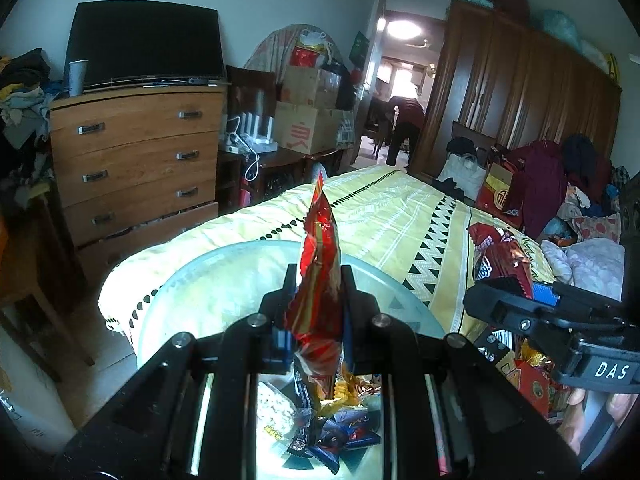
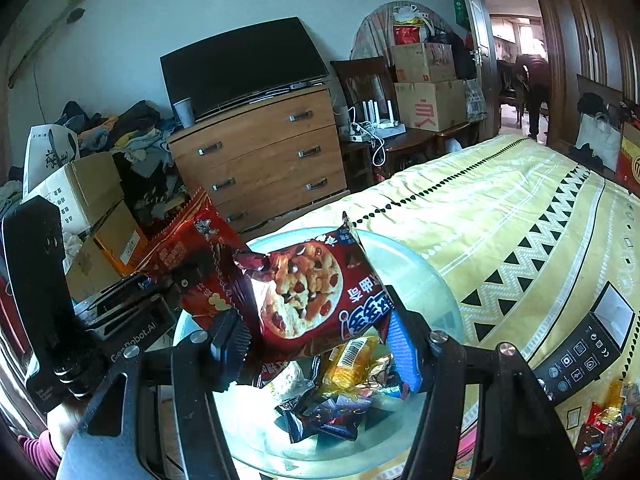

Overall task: Organize snacks
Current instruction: 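Carry both packets over the clear bowl and hold them above it, then open both tools to drop the packets into the bowl, then move both open tools away from the bowl toward the snack pile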

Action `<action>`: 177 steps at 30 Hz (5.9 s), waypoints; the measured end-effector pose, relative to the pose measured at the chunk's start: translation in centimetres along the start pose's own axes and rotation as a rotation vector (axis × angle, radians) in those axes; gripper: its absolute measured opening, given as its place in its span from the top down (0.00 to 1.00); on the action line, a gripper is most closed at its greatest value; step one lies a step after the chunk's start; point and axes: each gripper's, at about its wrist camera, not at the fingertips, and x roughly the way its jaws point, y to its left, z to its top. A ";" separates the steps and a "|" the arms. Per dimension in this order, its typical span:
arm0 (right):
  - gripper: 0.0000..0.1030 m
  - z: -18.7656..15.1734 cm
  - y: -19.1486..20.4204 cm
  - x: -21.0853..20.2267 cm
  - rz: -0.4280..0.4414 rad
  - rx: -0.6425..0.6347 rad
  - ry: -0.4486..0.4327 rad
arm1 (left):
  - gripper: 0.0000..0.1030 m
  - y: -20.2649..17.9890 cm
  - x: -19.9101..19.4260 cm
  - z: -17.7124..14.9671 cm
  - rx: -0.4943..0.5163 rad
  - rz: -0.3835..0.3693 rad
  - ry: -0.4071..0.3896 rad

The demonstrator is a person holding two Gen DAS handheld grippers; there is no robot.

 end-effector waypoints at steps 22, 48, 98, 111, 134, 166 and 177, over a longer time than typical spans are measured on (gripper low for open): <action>0.38 -0.5 -0.3 0.8 0.005 0.013 0.014 | 0.82 0.2 0.5 -0.1 0.000 0.001 0.010; 0.38 -1.0 -0.5 1.3 0.012 0.029 0.026 | 0.82 0.7 0.7 -0.3 -0.004 -0.001 0.014; 0.38 -1.8 -0.5 2.8 0.036 0.066 0.048 | 0.82 0.8 3.0 -1.6 -0.002 0.019 0.091; 0.36 -2.0 -0.9 3.8 0.060 0.100 0.070 | 0.81 1.0 4.6 -2.4 0.004 0.015 0.173; 0.21 -1.4 -0.2 3.1 0.021 0.041 0.067 | 0.10 1.0 4.9 -2.6 -0.011 0.045 0.179; 0.10 -25.6 -0.5 -20.4 -0.358 0.088 -0.051 | 0.00 -12.0 -4.4 -5.0 0.135 -0.328 -0.093; 0.10 -36.2 -7.5 -25.2 -0.339 0.417 0.101 | 0.00 -25.3 -4.0 -14.7 0.390 -0.626 0.255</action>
